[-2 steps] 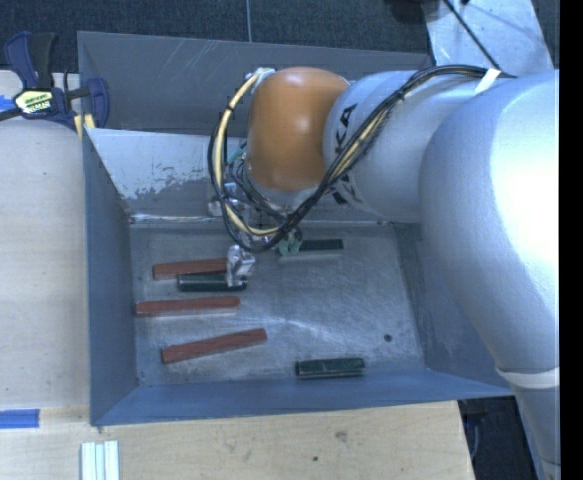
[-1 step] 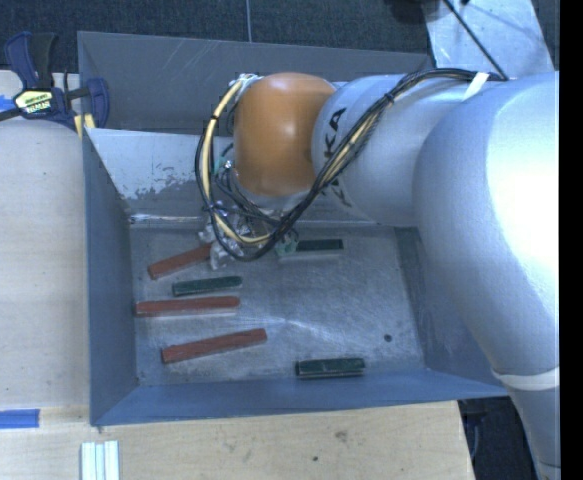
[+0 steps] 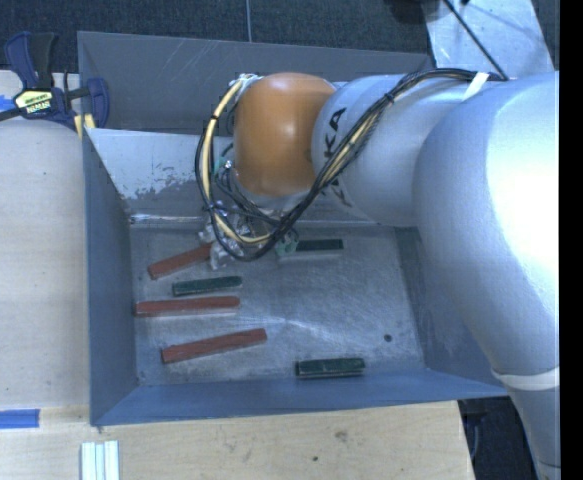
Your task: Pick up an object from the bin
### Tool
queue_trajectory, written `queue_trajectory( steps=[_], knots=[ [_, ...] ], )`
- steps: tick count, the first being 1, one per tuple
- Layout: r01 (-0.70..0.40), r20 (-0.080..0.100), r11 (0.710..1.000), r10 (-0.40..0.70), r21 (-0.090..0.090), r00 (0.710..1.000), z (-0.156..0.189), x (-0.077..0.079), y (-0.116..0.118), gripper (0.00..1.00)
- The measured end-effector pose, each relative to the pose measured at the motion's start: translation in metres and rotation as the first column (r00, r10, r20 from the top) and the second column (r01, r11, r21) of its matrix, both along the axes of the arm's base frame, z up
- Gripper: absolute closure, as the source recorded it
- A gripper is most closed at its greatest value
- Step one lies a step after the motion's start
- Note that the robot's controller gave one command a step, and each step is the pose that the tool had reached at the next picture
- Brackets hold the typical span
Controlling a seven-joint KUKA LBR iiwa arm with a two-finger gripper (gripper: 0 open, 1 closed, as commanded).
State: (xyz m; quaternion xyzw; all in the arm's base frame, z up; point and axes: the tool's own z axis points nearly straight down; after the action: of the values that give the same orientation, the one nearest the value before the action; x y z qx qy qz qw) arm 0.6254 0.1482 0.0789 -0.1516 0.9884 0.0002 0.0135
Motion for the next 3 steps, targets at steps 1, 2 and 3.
queue_trajectory(
  steps=[1,2,3],
  knots=[
    [0.000,-0.005,1.000,0.000,-0.001,1.000,0.0007,0.0001,0.0000,1.00],
    [-0.001,-0.016,1.000,0.001,-0.003,1.000,0.0028,-0.0015,0.0000,1.00],
    [-0.001,-0.021,1.000,0.000,-0.003,1.000,0.0074,-0.0017,-0.0001,1.00]
  ],
)
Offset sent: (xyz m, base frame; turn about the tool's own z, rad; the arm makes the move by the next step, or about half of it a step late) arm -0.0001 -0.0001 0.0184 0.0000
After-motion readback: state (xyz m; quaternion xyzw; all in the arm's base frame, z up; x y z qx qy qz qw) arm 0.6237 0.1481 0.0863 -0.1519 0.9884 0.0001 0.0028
